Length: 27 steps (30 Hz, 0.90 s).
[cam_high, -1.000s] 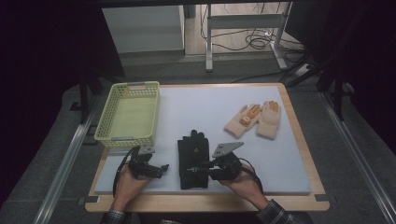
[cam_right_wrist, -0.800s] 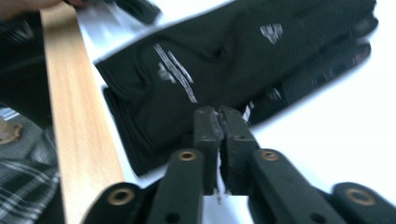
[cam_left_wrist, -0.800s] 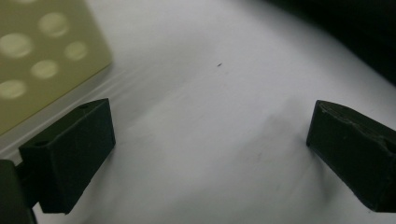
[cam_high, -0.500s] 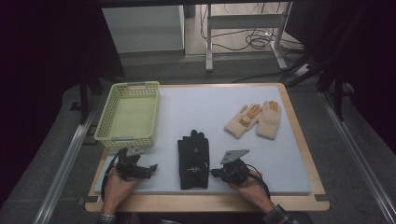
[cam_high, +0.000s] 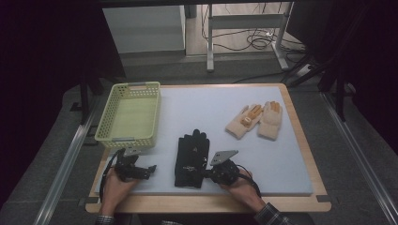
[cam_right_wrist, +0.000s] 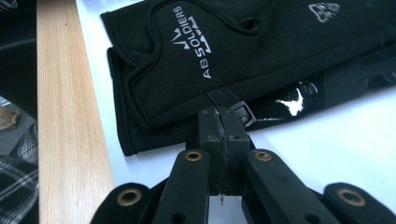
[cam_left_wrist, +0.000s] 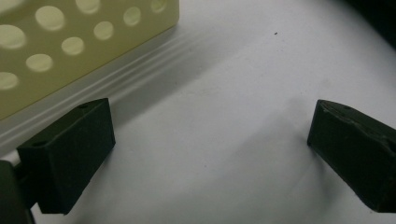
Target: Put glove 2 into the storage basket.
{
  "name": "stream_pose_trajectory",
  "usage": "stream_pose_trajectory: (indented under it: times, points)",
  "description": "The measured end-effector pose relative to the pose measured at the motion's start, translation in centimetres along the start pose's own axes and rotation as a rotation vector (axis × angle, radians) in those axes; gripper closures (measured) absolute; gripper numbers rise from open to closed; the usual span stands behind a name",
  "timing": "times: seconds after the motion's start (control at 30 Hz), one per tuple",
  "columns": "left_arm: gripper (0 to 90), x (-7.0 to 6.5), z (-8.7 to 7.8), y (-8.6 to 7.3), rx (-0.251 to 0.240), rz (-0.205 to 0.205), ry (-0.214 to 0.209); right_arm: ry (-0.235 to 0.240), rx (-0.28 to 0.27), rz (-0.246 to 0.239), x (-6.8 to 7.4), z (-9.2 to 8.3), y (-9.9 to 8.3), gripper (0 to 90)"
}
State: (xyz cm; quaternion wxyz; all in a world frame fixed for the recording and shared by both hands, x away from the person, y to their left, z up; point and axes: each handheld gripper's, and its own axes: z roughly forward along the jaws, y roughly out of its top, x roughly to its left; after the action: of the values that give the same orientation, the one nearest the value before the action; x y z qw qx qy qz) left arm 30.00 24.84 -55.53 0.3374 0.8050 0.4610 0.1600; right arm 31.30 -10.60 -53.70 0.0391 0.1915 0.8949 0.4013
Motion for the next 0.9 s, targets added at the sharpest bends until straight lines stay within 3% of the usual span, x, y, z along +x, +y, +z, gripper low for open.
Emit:
stream_pose_trajectory:
  times: [0.17, 0.53, 0.73, 0.9]
  points:
    - [1.3, 0.2, -0.1, 0.0, 0.004, 0.017, -0.006, -0.001, -0.005, -0.008, 0.2, 1.5, 1.2, 88.5]
    - [0.7, 0.4, 0.0, -0.1, 0.004, 0.006, -0.002, -0.047, -0.007, -0.021, -0.1, 4.3, 3.6, 88.5]
    - [0.5, 0.3, 0.0, 0.0, 0.006, 0.006, -0.001, -0.054, -0.021, -0.023, -0.1, 3.0, 3.2, 83.7]
    - [0.4, 0.3, 0.0, -0.1, 0.005, 0.004, -0.002, -0.101, -0.029, -0.008, -1.3, 1.0, 2.4, 78.2]
